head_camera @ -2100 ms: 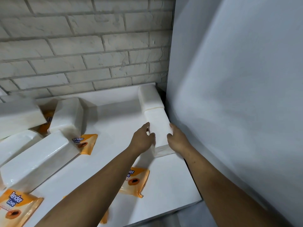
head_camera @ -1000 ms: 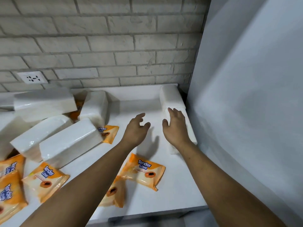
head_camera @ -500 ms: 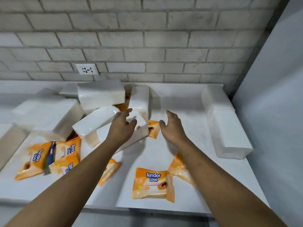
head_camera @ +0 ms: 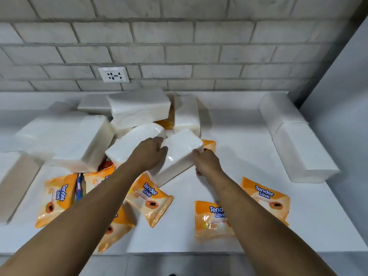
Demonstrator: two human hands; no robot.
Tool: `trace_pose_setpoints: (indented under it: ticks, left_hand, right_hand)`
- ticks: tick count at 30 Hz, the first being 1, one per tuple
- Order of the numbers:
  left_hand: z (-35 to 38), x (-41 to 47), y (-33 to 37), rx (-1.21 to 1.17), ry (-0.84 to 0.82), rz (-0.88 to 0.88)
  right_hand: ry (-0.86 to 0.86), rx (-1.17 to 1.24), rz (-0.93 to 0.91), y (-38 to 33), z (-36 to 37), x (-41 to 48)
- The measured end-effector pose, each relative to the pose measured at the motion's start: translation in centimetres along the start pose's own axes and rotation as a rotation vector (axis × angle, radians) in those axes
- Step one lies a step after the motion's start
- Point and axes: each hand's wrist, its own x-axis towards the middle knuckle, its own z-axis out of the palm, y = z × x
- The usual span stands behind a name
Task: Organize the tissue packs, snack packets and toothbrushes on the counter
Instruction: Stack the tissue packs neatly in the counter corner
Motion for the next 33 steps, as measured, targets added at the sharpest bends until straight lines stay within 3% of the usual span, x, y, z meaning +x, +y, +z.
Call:
trace_pose_setpoints:
  ticks: [4,9,20,25,33]
  left_hand:
    - [-0.2,0.7,0.0,0.043,-0.093,0.010]
    - [-0.3,1.2,0.2,-0.024,-0.132,0.027]
    - [-1.0,0.2,3.8,-0.156,-0.063,0.008]
    - [-0.5,-1.3,7.7,-0.289,-0.030,0.023]
    - [3.3,-5.5,16.0,-0.499,-0.133,0.069]
  right_hand:
    - [-0.134,0.218,0.215,0.0,1.2,-0.9]
    - [-0.220,0.331,0.213,0.0,2.6,-1.1]
    - [-0.106,0.313,0.057,-1.3,-0.4,-2.7]
    - [-0.041,0.339,0.000,-0.9,-4.9,-4.1]
    - [0.063,0.246,-0.051,2.8,-14.0,-6.4]
